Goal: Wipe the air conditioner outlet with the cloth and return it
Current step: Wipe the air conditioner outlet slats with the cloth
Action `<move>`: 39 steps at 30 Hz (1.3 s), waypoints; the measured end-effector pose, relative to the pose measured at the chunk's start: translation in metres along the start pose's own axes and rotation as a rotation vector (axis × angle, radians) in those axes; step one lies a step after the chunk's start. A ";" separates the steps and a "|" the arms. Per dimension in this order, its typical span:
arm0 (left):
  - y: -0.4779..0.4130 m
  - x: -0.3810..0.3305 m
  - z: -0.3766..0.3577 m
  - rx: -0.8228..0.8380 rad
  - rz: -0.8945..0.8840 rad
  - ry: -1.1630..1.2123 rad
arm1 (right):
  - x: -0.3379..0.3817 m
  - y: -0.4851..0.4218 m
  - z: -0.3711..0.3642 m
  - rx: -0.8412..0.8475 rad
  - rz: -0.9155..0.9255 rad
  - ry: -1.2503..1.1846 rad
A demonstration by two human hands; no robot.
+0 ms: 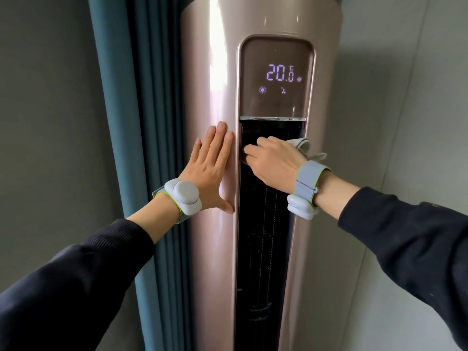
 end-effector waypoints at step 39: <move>0.001 0.001 -0.003 -0.036 -0.025 0.011 | 0.009 0.024 -0.012 0.014 -0.052 -0.193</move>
Point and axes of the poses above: each hand's wrist, its own y-axis away from the middle knuckle, its own z-axis out of the back of the hand, x = y × z, the point moved 10 cm from there along -y, towards the middle knuckle, and after that the axes turned 12 degrees about -x, right-handed, at the moved point
